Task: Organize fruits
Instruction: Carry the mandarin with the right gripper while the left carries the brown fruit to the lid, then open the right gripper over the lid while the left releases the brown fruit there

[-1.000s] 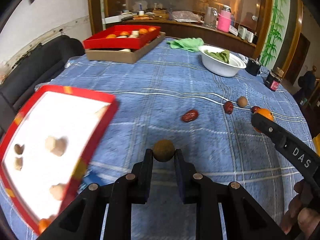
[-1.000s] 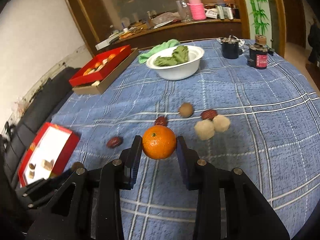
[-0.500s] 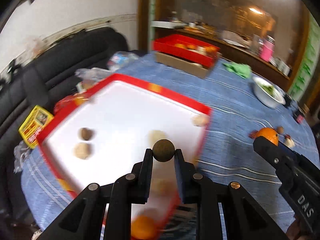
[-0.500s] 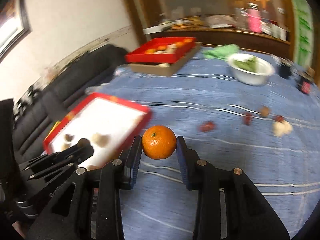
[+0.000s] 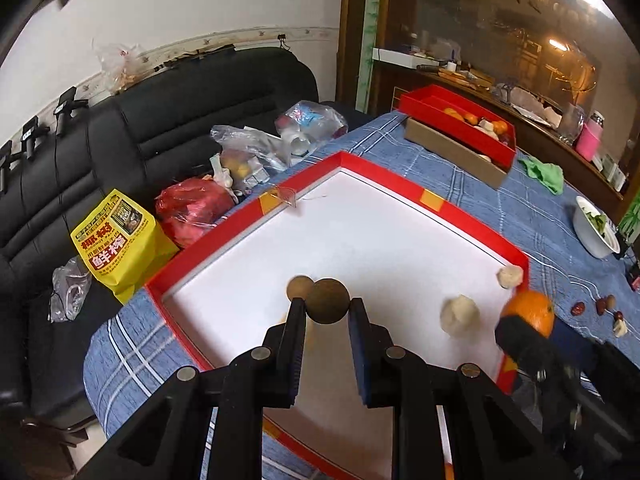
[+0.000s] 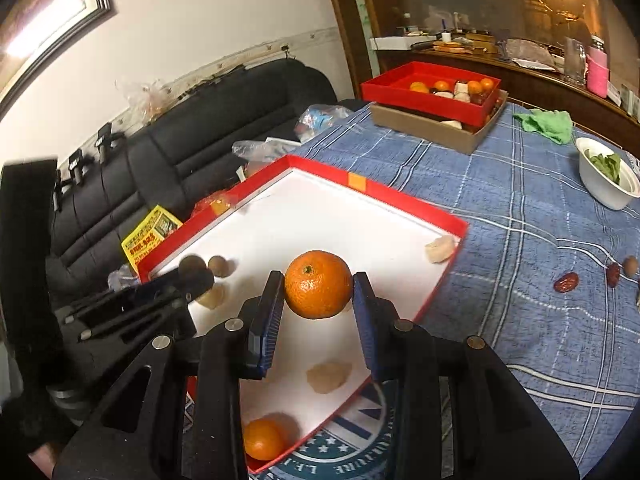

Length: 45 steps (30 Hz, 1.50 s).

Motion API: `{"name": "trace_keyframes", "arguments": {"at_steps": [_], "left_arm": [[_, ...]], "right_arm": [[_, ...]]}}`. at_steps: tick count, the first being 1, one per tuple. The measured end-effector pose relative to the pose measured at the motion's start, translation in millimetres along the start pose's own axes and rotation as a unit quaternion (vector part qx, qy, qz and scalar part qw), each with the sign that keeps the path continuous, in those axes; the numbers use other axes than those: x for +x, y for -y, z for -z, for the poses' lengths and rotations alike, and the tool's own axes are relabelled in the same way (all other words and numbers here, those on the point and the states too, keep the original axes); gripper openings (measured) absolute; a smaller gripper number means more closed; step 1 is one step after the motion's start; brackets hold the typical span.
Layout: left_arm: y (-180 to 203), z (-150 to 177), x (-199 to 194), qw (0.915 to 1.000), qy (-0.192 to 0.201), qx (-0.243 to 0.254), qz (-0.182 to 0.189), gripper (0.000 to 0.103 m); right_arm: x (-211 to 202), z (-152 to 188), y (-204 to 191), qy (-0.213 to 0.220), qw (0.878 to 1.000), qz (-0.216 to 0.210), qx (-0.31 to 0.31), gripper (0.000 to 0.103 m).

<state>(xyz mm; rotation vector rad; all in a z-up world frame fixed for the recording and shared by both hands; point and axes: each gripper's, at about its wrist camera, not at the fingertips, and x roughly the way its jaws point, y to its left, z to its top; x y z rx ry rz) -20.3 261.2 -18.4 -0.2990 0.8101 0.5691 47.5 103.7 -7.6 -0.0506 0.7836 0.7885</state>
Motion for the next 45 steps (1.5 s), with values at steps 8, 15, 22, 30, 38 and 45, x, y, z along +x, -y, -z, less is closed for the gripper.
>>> {"name": "trace_keyframes", "arguments": {"at_steps": [8, 15, 22, 30, 38, 45], "left_arm": [[2, -6, 14, 1.0000, -0.006, 0.007, -0.001, 0.020], [-1, -13, 27, 0.9998, -0.014, 0.005, -0.010, 0.020], [-7, -18, 40, 0.9996, -0.021, -0.002, -0.021, 0.020], [-15, -22, 47, 0.9993, -0.022, -0.010, -0.028, 0.020], [-17, -29, 51, 0.9991, -0.017, -0.018, -0.034, 0.020], [-27, -31, 61, 0.9978, -0.040, -0.039, -0.035, 0.021]], "right_arm": [[8, 6, -8, -0.016, 1.000, 0.010, -0.005, 0.034], [17, 8, -10, -0.023, 0.999, 0.021, -0.010, 0.034], [26, 9, -8, -0.029, 0.999, 0.019, -0.007, 0.034], [30, 12, -18, -0.032, 0.999, 0.010, -0.015, 0.034], [37, 17, -20, -0.041, 0.999, 0.016, -0.023, 0.034], [45, 19, -22, -0.058, 0.998, 0.015, -0.027, 0.035]]}}
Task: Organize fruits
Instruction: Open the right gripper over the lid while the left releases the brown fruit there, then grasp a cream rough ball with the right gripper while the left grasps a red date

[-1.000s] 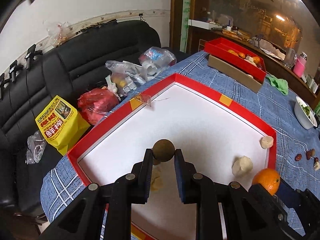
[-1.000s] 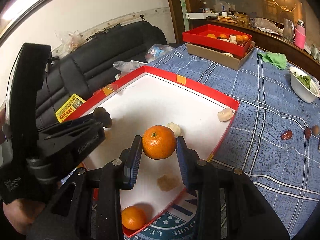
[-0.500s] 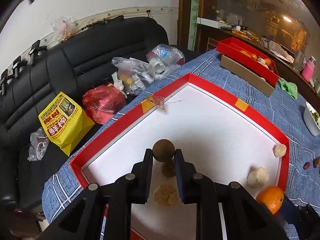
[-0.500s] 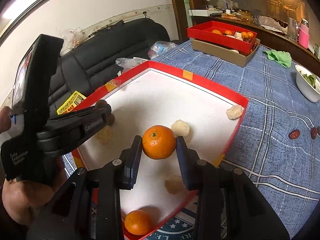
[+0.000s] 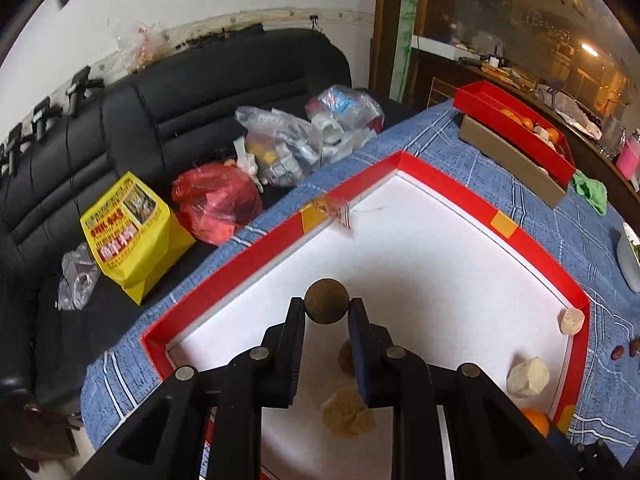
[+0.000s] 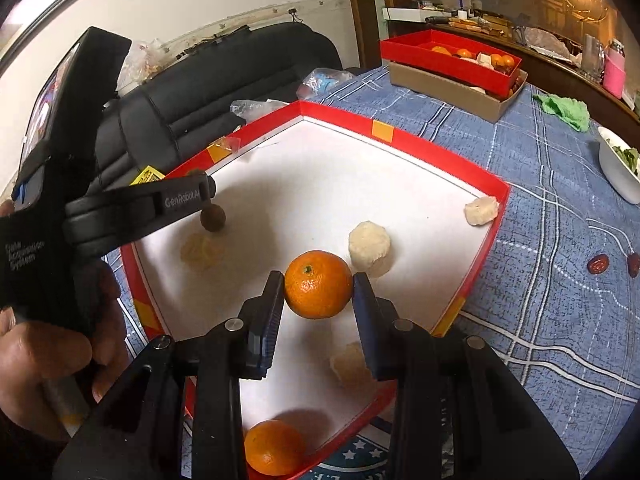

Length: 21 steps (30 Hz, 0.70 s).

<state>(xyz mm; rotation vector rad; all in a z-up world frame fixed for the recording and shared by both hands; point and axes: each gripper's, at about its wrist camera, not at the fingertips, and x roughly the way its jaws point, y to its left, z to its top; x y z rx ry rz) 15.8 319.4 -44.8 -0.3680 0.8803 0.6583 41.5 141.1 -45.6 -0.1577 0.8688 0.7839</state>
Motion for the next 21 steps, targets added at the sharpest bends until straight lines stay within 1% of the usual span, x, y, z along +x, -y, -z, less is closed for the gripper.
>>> {"name": "trace_keyframes", "arguments": {"at_steps": [1, 2, 3, 4, 5, 6, 9, 11, 12, 14, 15, 17, 18, 19, 21], "left_arm": [[0, 0, 0, 1.0000, -0.002, -0.001, 0.002, 0.023], [0, -1, -1, 1.0000, -0.006, 0.001, 0.003, 0.037], [0, -1, -2, 0.9999, -0.010, 0.002, 0.002, 0.046], [1, -1, -3, 0.9999, -0.012, 0.003, 0.002, 0.057], [1, 0, -5, 0.9999, -0.012, 0.004, 0.002, 0.061], [1, 0, -8, 0.9999, -0.010, 0.004, 0.002, 0.061], [3, 1, -19, 0.9999, -0.008, -0.002, 0.008, 0.061], [9, 4, -31, 0.9997, 0.008, -0.008, 0.020, 0.061], [17, 7, -41, 0.9993, 0.022, -0.005, 0.028, 0.061], [34, 12, -54, 0.9983, 0.035, 0.009, 0.044, 0.062], [50, 18, -63, 0.9971, 0.044, 0.024, 0.057, 0.062], [74, 25, -75, 0.9945, 0.052, 0.049, 0.076, 0.062], [95, 32, -82, 0.9914, 0.056, 0.070, 0.096, 0.062], [108, 35, -86, 0.9891, 0.056, 0.083, 0.108, 0.062], [142, 46, -90, 0.9829, 0.053, 0.119, 0.130, 0.062]], "right_arm": [[1, 0, -1, -0.004, 1.000, 0.003, -0.004, 0.035], [3, 1, -3, -0.009, 1.000, 0.010, -0.012, 0.035], [3, 2, -6, -0.012, 0.999, 0.019, -0.023, 0.041], [1, 2, -7, -0.010, 0.999, 0.022, -0.028, 0.050], [-2, 2, -6, -0.006, 0.999, 0.020, -0.030, 0.069], [-7, 3, -5, 0.001, 0.999, 0.015, -0.029, 0.072], [-32, 7, 6, 0.029, 0.999, 0.011, -0.024, 0.072], [-49, 12, 19, 0.047, 0.999, 0.016, -0.014, 0.072], [-60, 15, 30, 0.057, 0.998, 0.019, -0.004, 0.072], [-83, 25, 60, 0.077, 0.996, 0.032, 0.028, 0.072], [-93, 30, 77, 0.085, 0.994, 0.041, 0.046, 0.072], [-112, 42, 116, 0.099, 0.989, 0.075, 0.083, 0.072], [-120, 49, 135, 0.102, 0.985, 0.094, 0.103, 0.072], [-127, 57, 158, 0.102, 0.980, 0.111, 0.129, 0.072], [-136, 70, 196, 0.101, 0.971, 0.133, 0.174, 0.072]]}}
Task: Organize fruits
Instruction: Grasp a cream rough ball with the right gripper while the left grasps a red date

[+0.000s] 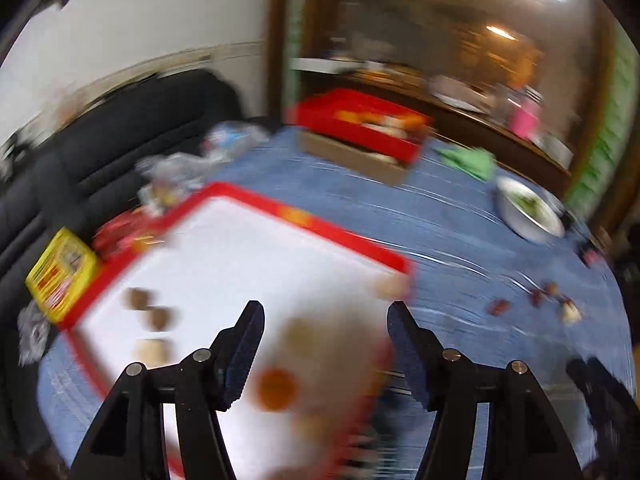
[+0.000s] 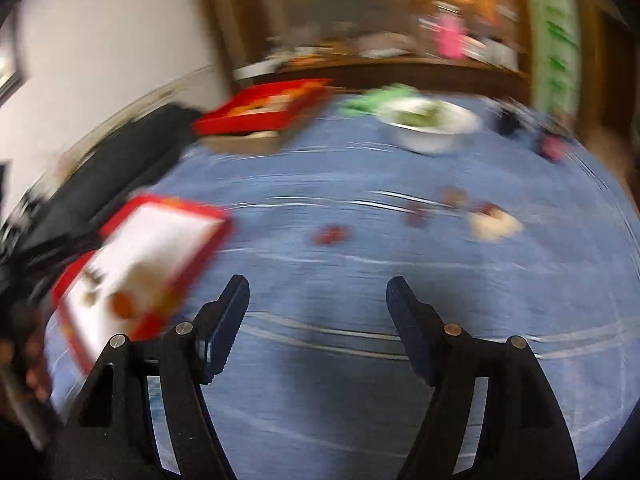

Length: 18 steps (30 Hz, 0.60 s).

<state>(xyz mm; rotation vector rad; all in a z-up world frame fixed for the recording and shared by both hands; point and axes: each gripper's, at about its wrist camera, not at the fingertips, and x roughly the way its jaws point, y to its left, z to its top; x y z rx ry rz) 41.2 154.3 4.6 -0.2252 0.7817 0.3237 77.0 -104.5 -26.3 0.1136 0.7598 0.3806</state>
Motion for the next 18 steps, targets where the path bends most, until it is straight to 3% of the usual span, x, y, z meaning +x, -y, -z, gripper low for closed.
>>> {"name": "trace_keyframes", "arguments": {"at_steps": [4, 7, 13, 15, 18], "left_arm": [[68, 6, 20, 0.9976, -0.016, 0.057, 0.036, 0.062], [102, 10, 38, 0.9950, -0.033, 0.082, 0.048, 0.062], [134, 11, 67, 0.9916, -0.053, 0.101, 0.061, 0.062], [140, 12, 74, 0.9910, -0.053, 0.105, 0.065, 0.062], [147, 13, 83, 0.9894, -0.057, 0.114, 0.070, 0.062]], "right_arm": [[4, -4, 64, -0.006, 0.998, 0.043, 0.051, 0.072], [15, -13, 88, -0.013, 0.996, 0.056, 0.062, 0.071], [51, -36, 101, -0.035, 0.995, 0.072, 0.053, 0.067], [65, -43, 104, -0.043, 0.995, 0.077, 0.053, 0.057], [78, -47, 108, -0.053, 0.993, 0.085, 0.057, 0.051]]}}
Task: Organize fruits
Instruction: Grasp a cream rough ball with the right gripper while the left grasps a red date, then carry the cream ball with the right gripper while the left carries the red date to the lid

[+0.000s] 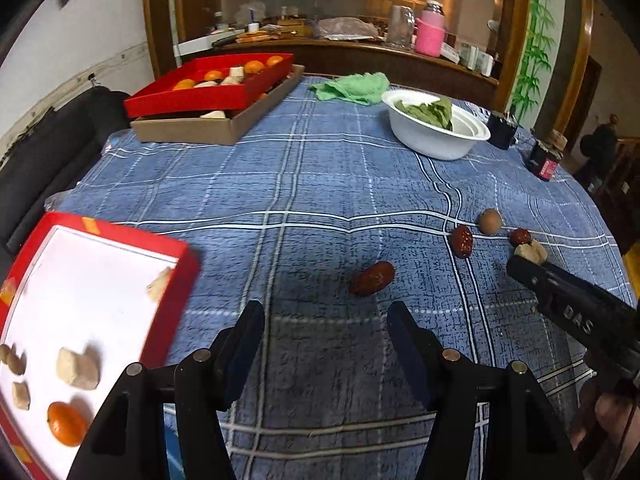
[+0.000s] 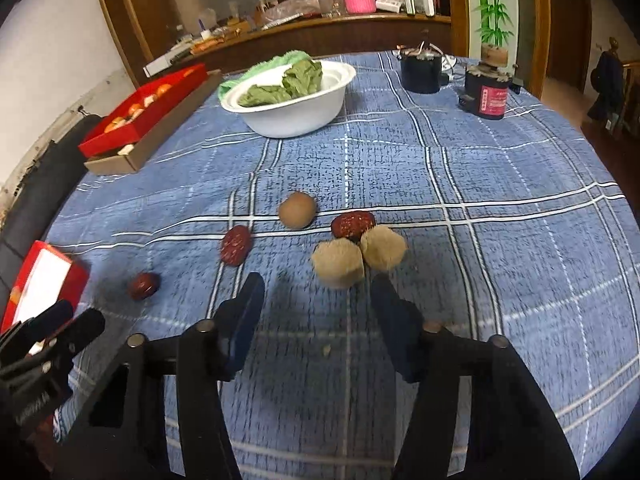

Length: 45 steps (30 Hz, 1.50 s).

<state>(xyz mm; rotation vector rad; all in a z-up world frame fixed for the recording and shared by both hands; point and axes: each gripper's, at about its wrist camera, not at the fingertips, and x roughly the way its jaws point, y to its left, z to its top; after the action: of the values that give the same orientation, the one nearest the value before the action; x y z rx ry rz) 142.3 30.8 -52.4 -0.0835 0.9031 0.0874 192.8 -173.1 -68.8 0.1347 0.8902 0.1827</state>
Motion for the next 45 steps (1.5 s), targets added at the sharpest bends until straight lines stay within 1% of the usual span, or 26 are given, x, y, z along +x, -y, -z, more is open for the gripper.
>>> {"name": "trace_keyframes", "arguments": {"at_steps": [2, 5, 7, 10, 16, 17, 18, 19, 20, 21, 22, 23, 25, 27, 30, 34, 38, 45], "left_arm": [[2, 0, 5, 1.0000, 0.001, 0.001, 0.002, 0.062], [5, 0, 10, 1.0000, 0.003, 0.006, 0.002, 0.062], [7, -1, 16, 1.0000, 0.002, 0.007, 0.002, 0.061], [10, -2, 23, 1.0000, -0.001, 0.009, 0.003, 0.056], [27, -5, 26, 0.9996, 0.009, 0.025, 0.006, 0.056], [31, -5, 25, 0.9994, 0.013, 0.032, 0.005, 0.056], [34, -5, 27, 0.9991, 0.015, 0.040, -0.005, 0.056], [36, -6, 31, 0.9989, 0.012, 0.042, -0.015, 0.053], [34, -7, 36, 0.9992, 0.003, 0.036, -0.016, 0.046], [32, -7, 38, 0.9997, 0.001, 0.024, -0.008, 0.045], [31, -8, 39, 0.9997, 0.001, 0.021, -0.010, 0.037], [33, -7, 38, 0.9996, 0.001, 0.027, -0.007, 0.027], [37, -6, 37, 0.9992, 0.001, 0.040, 0.000, 0.015], [36, -5, 35, 0.9991, 0.002, 0.042, 0.002, 0.015], [28, -3, 30, 0.9994, -0.011, 0.027, 0.020, 0.015], [17, 5, 10, 0.9994, -0.005, 0.018, 0.029, 0.015], [4, 19, -15, 0.9997, -0.001, 0.002, 0.026, 0.015], [-23, 43, -61, 0.9994, 0.015, -0.026, 0.015, 0.014]], "right_arm": [[6, -2, 0, -0.003, 1.000, 0.006, 0.003, 0.048], [9, -5, 0, -0.002, 1.000, 0.019, -0.001, 0.028], [9, -5, 1, -0.002, 1.000, 0.018, -0.001, 0.028], [7, -4, 3, 0.002, 1.000, 0.008, 0.004, 0.028], [5, -3, 9, 0.009, 1.000, -0.021, 0.018, 0.028], [4, -3, 8, 0.009, 0.999, -0.025, 0.018, 0.028], [4, -3, 8, 0.009, 0.999, -0.028, 0.018, 0.028], [4, -3, 9, 0.010, 0.999, -0.031, 0.019, 0.028], [4, -3, 9, 0.010, 0.999, -0.033, 0.018, 0.028], [4, -3, 9, 0.010, 0.999, -0.033, 0.018, 0.028], [3, -3, 9, 0.011, 0.999, -0.034, 0.018, 0.028], [3, -3, 9, 0.012, 0.999, -0.034, 0.017, 0.028], [3, -3, 8, 0.013, 0.999, -0.035, 0.015, 0.028], [2, -3, 7, 0.014, 0.999, -0.035, 0.013, 0.028], [1, -3, 7, 0.017, 0.999, -0.033, 0.012, 0.028], [-2, -2, 4, 0.016, 0.999, -0.031, 0.009, 0.028], [-16, 8, -7, 0.018, 0.999, -0.033, -0.005, 0.028], [-48, 35, -28, 0.018, 0.998, -0.045, -0.025, 0.028]]}}
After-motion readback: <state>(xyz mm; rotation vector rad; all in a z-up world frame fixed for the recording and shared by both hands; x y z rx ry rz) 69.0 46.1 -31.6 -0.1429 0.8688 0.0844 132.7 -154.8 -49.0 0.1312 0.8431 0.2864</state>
